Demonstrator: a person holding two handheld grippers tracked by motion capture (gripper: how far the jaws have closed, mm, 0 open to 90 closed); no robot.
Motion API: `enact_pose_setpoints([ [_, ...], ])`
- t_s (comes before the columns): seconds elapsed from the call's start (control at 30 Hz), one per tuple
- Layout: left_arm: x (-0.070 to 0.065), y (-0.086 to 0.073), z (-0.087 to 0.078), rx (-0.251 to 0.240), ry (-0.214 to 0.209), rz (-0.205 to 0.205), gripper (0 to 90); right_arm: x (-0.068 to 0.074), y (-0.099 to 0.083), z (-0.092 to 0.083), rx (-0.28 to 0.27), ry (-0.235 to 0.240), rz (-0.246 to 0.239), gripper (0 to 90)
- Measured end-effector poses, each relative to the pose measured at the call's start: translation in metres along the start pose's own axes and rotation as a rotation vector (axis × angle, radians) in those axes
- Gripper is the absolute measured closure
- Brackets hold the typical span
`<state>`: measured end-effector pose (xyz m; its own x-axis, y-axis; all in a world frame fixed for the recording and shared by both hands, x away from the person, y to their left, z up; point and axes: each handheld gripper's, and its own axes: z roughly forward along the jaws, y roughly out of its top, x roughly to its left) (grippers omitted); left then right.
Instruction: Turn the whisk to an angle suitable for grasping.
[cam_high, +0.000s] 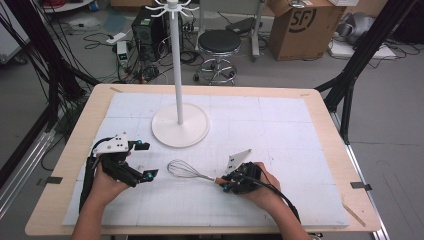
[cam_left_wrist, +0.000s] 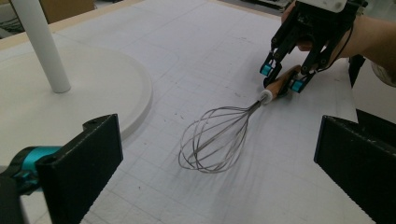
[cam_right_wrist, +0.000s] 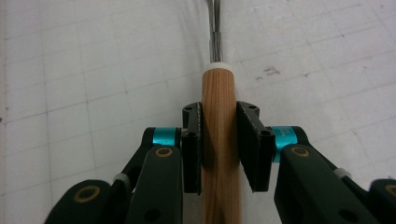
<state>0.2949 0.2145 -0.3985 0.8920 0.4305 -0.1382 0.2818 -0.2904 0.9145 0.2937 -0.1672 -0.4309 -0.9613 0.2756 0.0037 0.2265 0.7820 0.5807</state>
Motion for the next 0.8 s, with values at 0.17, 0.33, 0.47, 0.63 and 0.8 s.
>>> enact_pose_setpoints([
  [0.17, 0.0, 0.0, 0.0, 0.003, -0.001, 0.0, 1.7, 0.0, 0.0, 0.001, -0.001, 0.01, 0.012, 67.4],
  [0.33, 0.001, 0.0, -0.001, 0.001, 0.001, 0.001, 1.7, -0.002, -0.008, -0.007, -0.024, 0.017, 0.04, 63.1],
  [0.47, 0.001, -0.001, 0.0, 0.002, -0.002, 0.001, 1.7, -0.004, -0.023, -0.014, -0.021, 0.016, 0.054, 64.7],
  [0.63, 0.002, -0.001, -0.001, 0.001, -0.003, -0.001, 1.7, -0.003, -0.04, -0.024, -0.034, 0.027, 0.058, 71.3],
  [0.8, 0.0, 0.001, -0.001, -0.004, -0.004, 0.001, 1.7, -0.005, -0.038, -0.023, -0.043, 0.038, 0.046, 72.2],
])
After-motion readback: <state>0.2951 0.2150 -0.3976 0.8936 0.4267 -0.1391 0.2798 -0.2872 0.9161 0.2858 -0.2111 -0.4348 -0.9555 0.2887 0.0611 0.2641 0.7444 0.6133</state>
